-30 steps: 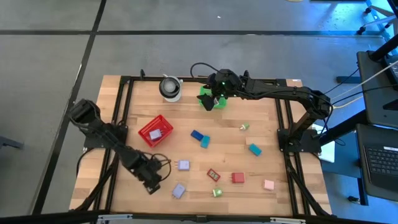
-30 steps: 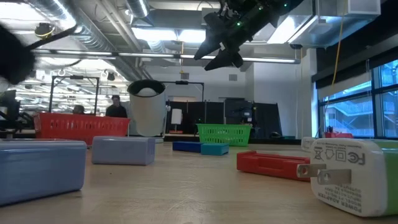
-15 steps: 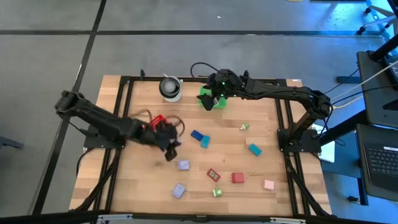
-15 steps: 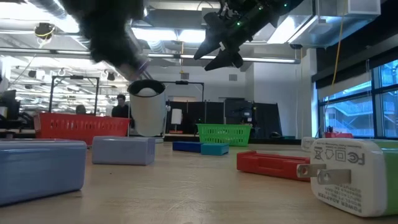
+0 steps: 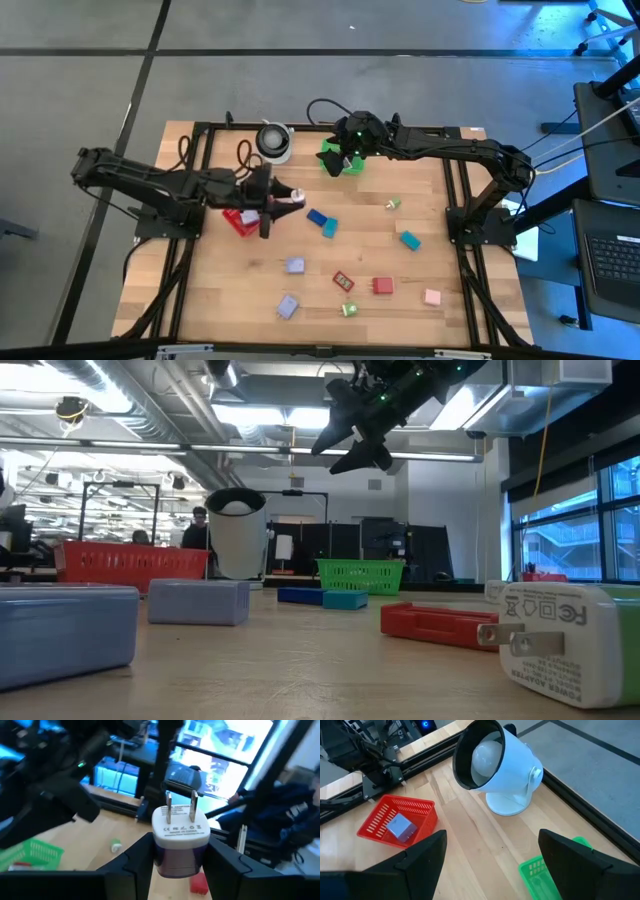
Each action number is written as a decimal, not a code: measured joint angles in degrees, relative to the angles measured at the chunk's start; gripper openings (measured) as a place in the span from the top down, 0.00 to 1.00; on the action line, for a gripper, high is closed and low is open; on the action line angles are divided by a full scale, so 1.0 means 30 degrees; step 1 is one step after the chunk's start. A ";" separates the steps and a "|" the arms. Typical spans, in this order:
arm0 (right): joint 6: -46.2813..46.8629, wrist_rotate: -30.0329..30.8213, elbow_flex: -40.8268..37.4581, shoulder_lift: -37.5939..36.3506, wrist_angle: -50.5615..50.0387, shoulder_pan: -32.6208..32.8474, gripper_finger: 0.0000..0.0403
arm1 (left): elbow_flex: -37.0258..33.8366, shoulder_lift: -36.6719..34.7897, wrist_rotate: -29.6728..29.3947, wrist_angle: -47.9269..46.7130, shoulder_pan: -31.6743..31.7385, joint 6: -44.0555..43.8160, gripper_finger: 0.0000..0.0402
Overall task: Pick & Place Office items
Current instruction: Put the purple charger adapter into the red bin
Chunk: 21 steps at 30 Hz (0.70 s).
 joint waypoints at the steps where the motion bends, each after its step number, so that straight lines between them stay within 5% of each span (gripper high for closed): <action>1: 0.0000 0.0044 0.0000 0.0000 0.0015 0.0000 0.21 | 0.0001 0.0012 0.0271 0.0082 0.0114 0.0300 0.65; 5: 0.0000 0.0044 0.0000 0.0000 0.0121 0.0000 0.21 | 0.0004 -0.0004 0.1868 -0.0229 0.1127 0.0602 0.65; 15: 0.1281 0.0037 0.0000 0.0000 0.0812 0.0000 0.21 | -0.0002 -0.0248 0.9835 -0.0581 0.5585 0.1566 0.65; 21: 0.2084 0.0037 0.0000 0.0000 0.0845 0.0000 0.21 | -0.0002 -0.0891 1.2071 -0.3796 0.7621 0.1790 0.65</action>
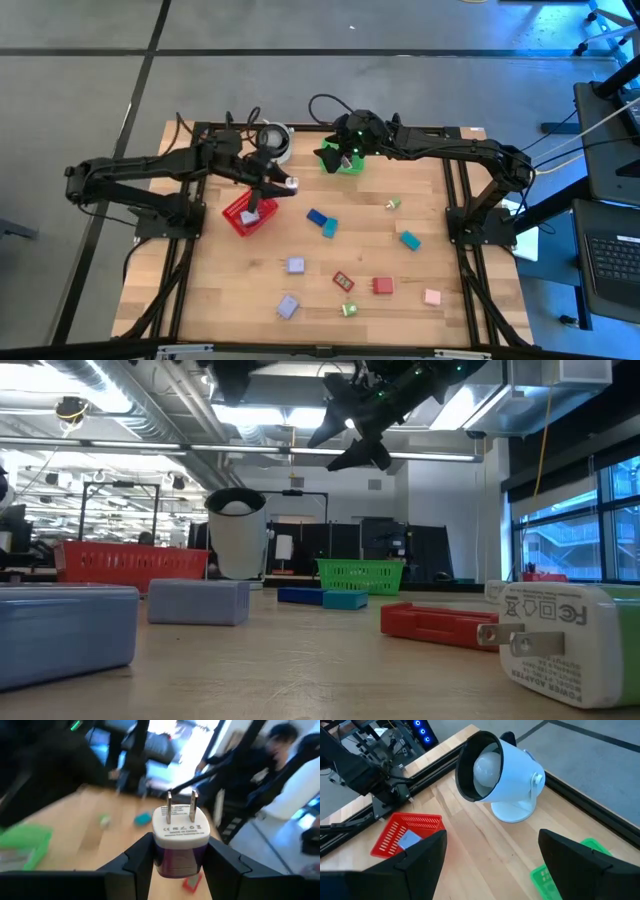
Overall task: Pick & Place Office items
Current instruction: Put the purple charger adapter into the red bin
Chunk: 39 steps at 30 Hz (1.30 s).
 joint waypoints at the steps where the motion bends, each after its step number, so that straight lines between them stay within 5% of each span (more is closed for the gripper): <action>1: 0.0003 0.0000 0.0000 0.0000 0.0000 0.0000 0.21 | 0.0000 -0.0326 0.0010 -0.1070 0.0354 0.0181 0.65; 8: 0.0456 0.0367 0.0000 0.0000 0.0000 0.0000 0.21 | 0.0000 -0.2610 -0.0379 -0.8561 0.3080 0.2464 0.65; 12: 0.0488 0.1522 0.0000 0.0000 0.0007 0.0000 0.21 | -0.1218 -0.2895 -0.2498 -1.1569 0.3837 0.4119 0.65; 21: 0.1357 0.2795 0.0000 0.0000 0.0250 0.0000 0.21 | -0.5562 -0.2398 -0.4079 -0.9870 0.4085 0.1595 0.65; 31: 0.0877 0.3014 0.0000 0.0000 0.0600 0.0000 0.21 | -0.7002 -0.2337 -0.4956 -0.8900 0.3896 -0.0890 0.65; 39: -0.0459 0.2963 0.0000 0.0000 0.0583 -0.0035 0.21 | -0.7669 -0.2330 -0.5016 -0.9025 0.1807 -0.3727 0.65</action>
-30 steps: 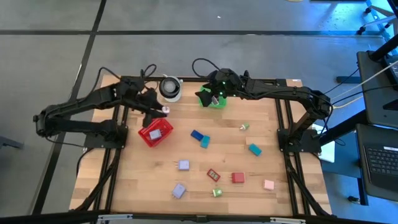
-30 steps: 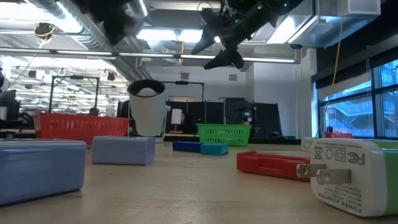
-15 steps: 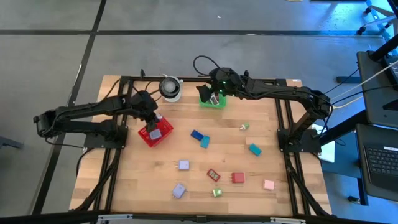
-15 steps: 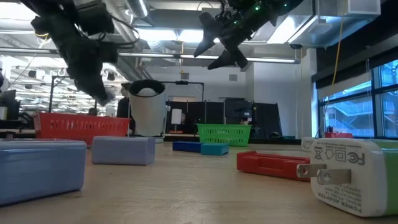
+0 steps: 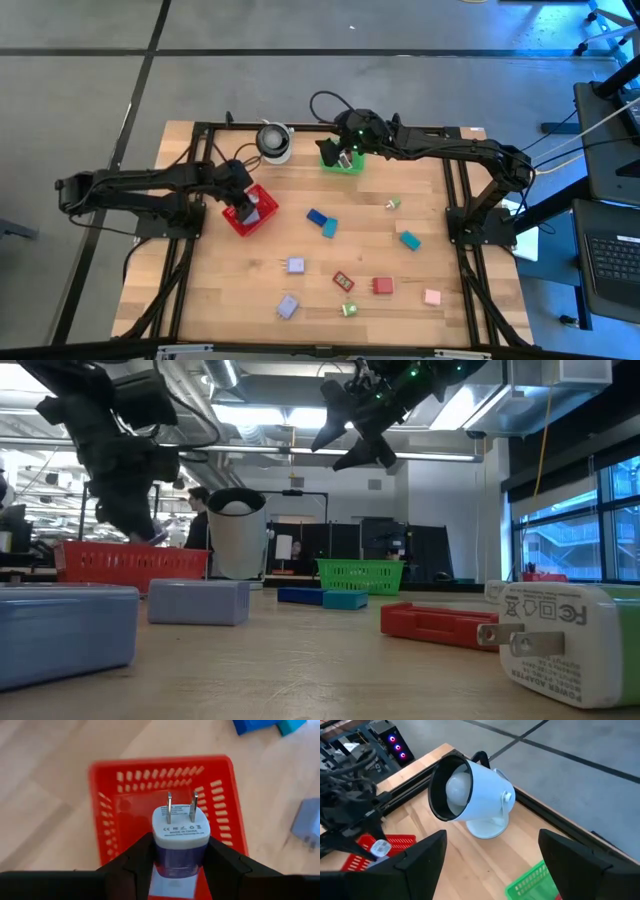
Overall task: Pick & Place Office items
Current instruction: Put the purple charger adapter into the red bin, then put the blue digital clock into the green bin
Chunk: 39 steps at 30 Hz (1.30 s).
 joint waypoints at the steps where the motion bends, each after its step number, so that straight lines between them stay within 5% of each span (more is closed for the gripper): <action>1: -0.0234 -0.0003 0.0000 0.0000 0.0005 -0.0002 0.21 | -0.0003 0.0000 -0.0279 0.0008 -0.0298 -0.0040 0.65; 6: -0.0850 0.0053 0.0000 0.0000 0.0000 -0.0016 0.21 | -0.0003 -0.0004 -0.2159 0.0283 -0.1334 -0.0033 0.65; 19: 0.0253 -0.1231 0.0000 -0.0002 -0.0384 0.0026 0.21 | 0.0001 -0.0007 -0.2207 0.1183 -0.1955 -0.0021 0.48; 29: 0.6997 -0.0983 -0.0010 0.0211 -0.3518 0.1391 0.21 | 0.2306 -0.0007 -0.2219 0.1279 -0.1955 0.0887 0.48; 39: 0.3115 0.1251 -0.0015 0.2236 -0.3190 0.4337 0.21 | 0.3759 -0.0036 -0.2543 0.1281 -0.1955 0.2029 0.50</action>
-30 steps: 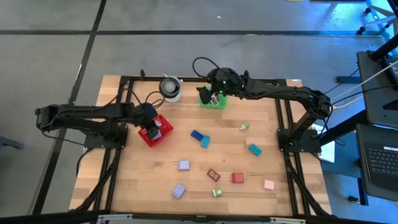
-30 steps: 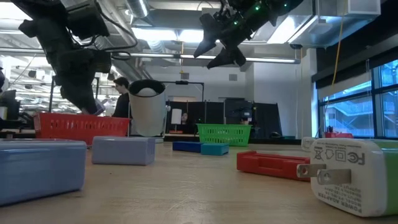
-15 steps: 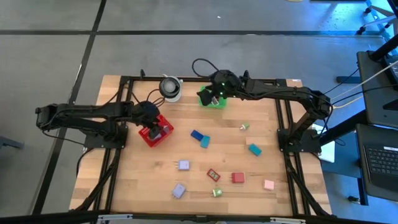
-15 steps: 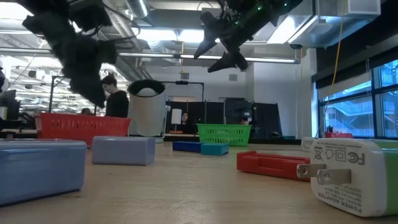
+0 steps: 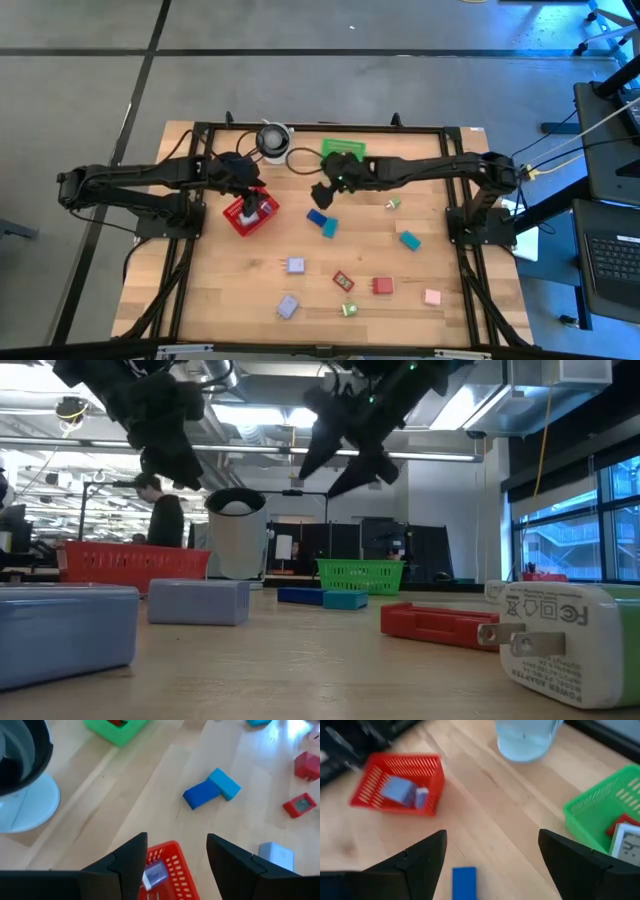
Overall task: Pick & Place Office items
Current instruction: Put the blue digital clock into the green bin
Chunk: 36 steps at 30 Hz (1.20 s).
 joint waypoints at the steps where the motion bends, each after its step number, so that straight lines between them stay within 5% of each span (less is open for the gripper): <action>1: -0.0091 -0.0273 0.0007 0.0291 0.0034 0.0080 0.21 | 0.0090 0.0000 0.0000 0.0000 0.0000 0.0007 0.50; 6: 0.0213 -0.2629 0.0000 0.1999 0.0190 0.0273 0.21 | 0.0295 0.0000 0.0000 0.0000 0.0000 0.0005 0.51; 18: -0.0913 -0.4821 0.0007 0.4781 0.1456 0.0395 0.21 | 0.0295 0.0000 0.0001 -0.0013 0.0000 -0.0161 0.52; 27: -0.4246 -0.4389 0.0007 0.6023 0.2348 0.0954 0.21 | 0.0303 0.0007 0.0007 -0.0228 0.0000 0.0479 0.53; 36: -0.4247 -0.2500 0.0022 0.6339 0.2382 0.1126 0.25 | 0.0310 0.0007 -0.0007 -0.0299 0.0000 0.1166 0.54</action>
